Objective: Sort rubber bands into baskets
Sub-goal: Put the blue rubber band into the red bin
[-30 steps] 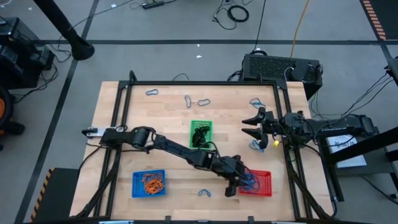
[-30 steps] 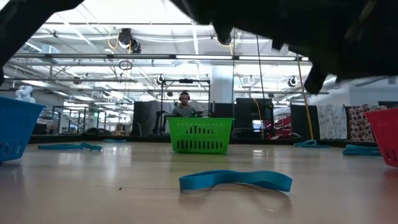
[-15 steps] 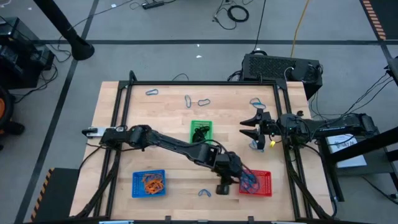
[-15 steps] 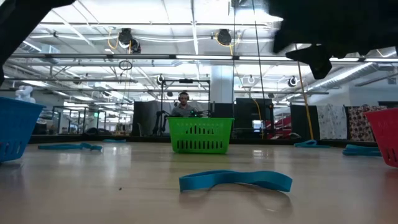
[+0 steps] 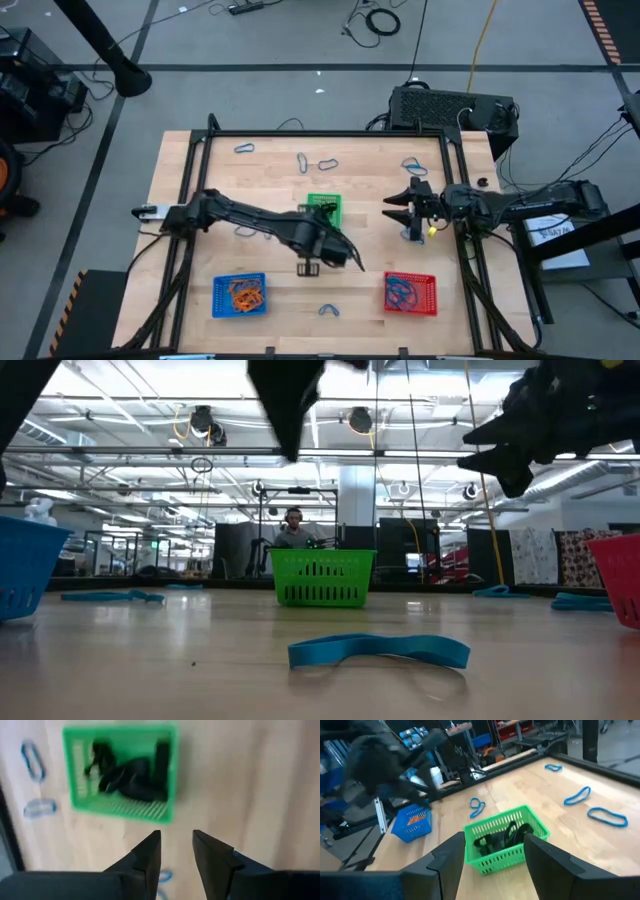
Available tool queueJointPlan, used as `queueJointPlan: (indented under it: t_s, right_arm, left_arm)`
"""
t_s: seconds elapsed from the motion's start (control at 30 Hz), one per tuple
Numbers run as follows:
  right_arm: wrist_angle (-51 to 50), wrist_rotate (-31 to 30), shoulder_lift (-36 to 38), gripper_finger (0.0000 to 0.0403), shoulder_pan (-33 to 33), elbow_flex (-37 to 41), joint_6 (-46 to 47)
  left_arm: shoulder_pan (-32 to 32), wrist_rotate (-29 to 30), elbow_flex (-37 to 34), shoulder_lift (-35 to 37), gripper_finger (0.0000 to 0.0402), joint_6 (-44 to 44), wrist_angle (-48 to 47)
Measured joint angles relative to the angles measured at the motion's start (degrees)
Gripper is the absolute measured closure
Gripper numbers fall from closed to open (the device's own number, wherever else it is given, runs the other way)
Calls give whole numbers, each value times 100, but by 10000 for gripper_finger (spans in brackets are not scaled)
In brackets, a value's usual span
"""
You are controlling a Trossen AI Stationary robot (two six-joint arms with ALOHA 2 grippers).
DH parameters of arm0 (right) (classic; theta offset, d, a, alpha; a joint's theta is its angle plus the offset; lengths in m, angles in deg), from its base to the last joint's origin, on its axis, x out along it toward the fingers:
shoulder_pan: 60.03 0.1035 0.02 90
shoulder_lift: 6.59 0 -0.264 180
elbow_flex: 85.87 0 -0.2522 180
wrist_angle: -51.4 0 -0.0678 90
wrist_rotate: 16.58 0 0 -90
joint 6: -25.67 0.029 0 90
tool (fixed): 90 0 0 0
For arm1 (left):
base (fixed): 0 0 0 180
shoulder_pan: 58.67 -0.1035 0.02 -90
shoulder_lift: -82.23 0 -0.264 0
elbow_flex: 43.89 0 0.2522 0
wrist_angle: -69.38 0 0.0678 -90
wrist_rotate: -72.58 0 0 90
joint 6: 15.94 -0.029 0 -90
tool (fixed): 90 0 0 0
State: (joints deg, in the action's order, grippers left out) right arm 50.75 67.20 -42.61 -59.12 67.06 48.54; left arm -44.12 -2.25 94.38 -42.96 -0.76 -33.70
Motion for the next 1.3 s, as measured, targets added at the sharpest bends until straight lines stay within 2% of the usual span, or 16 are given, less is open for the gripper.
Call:
queueJointPlan:
  t_s: [0.17,0.33,0.47,0.6,0.77,0.97,1.17,1.3]
  right_arm:
    - [8,26,-211,206,2,0,169]
    - [24,26,-310,206,1,0,198]
    - [65,24,-310,206,0,0,170]
    - [107,24,-314,206,0,0,147]
    - [125,25,-316,206,0,0,137]
    - [175,24,-319,206,0,0,71]
    - [175,25,-319,206,0,0,71]
    - [181,24,-319,206,0,0,53]
  left_arm:
    - [-392,-165,-1380,470,281,45,-39]
    - [-849,-575,-3102,989,281,-492,234]
    - [-1169,-636,-4267,1333,281,-821,860]
    - [-1382,-795,-5023,1391,281,-1181,1633]
    - [-1532,-882,-5466,1340,281,-1260,1873]
    - [-1529,-1207,-5589,1342,281,-1299,2144]
    - [-1529,-1248,-5620,1347,281,-1299,2287]
    - [-1529,-1240,-5622,1347,311,-1341,2302]
